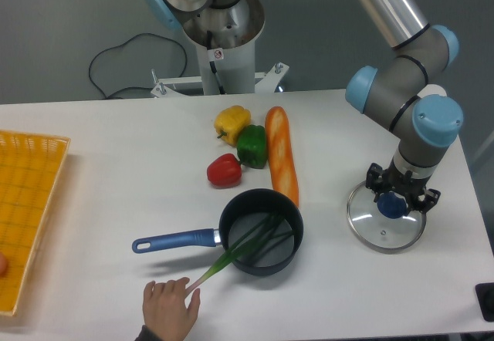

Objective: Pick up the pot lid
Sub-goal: 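Lift the glass lid off the table by its knob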

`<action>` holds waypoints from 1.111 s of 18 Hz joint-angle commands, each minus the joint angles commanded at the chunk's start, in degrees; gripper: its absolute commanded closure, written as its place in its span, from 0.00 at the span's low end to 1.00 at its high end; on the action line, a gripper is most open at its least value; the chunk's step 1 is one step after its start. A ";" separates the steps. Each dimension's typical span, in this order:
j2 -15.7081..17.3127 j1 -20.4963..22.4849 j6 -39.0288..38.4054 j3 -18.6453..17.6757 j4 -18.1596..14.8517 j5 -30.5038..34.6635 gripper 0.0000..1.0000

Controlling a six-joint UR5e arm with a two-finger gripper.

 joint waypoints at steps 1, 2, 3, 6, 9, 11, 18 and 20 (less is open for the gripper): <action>0.70 0.00 0.00 -0.09 -0.35 0.00 0.61; 1.41 0.00 0.00 -0.18 -0.61 0.00 0.61; 2.28 0.00 0.00 -0.26 -0.79 0.00 0.61; 3.87 -0.09 -0.09 -0.35 -2.63 -0.88 0.61; 5.62 -0.26 -0.09 0.08 -5.09 -0.88 0.61; 7.12 -0.35 -0.09 0.52 -7.72 -0.88 0.61; 10.64 -0.79 0.09 1.58 -14.84 -0.53 0.61; 10.90 -0.79 0.09 1.76 -15.64 -0.44 0.61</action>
